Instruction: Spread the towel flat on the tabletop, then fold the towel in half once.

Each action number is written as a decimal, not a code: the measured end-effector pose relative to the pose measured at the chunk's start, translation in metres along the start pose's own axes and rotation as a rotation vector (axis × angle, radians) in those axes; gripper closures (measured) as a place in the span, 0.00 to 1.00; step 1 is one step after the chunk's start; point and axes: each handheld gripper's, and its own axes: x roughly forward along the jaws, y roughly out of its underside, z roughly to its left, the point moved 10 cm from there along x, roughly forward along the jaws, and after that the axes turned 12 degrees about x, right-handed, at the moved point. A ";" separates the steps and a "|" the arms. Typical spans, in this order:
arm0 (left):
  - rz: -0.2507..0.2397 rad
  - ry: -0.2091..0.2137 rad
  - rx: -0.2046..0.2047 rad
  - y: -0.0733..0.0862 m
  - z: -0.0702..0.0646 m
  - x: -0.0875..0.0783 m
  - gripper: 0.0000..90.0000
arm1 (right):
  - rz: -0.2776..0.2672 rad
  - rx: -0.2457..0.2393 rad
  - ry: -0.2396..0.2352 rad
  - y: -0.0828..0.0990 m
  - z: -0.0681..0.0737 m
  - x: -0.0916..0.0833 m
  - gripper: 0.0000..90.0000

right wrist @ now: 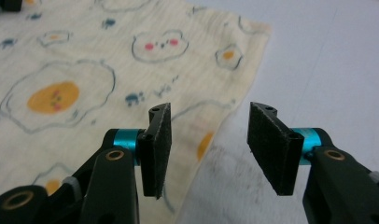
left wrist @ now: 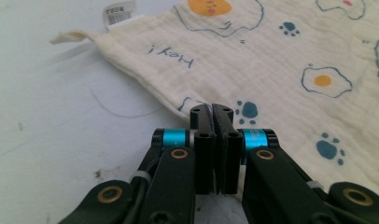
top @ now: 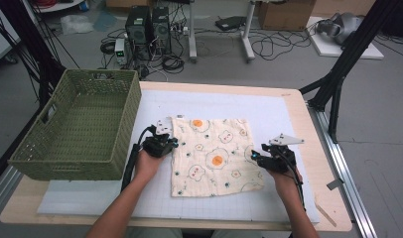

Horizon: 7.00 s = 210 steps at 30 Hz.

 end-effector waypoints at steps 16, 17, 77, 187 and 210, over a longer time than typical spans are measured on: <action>-0.072 -0.039 -0.168 0.005 0.031 -0.017 0.58 | 0.100 -0.010 -0.092 0.029 0.028 0.012 0.79; -0.077 -0.036 -0.162 0.004 0.030 -0.019 0.56 | 0.115 -0.011 -0.098 0.032 0.028 0.014 0.84; -0.022 0.107 -0.013 0.043 -0.036 -0.078 0.75 | 0.045 0.062 -0.007 0.004 0.012 0.022 0.66; -0.311 0.070 -0.135 0.004 -0.009 -0.082 0.23 | -0.105 0.039 0.006 0.031 0.000 -0.044 0.15; -0.241 0.004 -0.159 -0.069 0.041 -0.018 0.25 | -0.103 0.056 -0.026 0.030 0.001 -0.038 0.15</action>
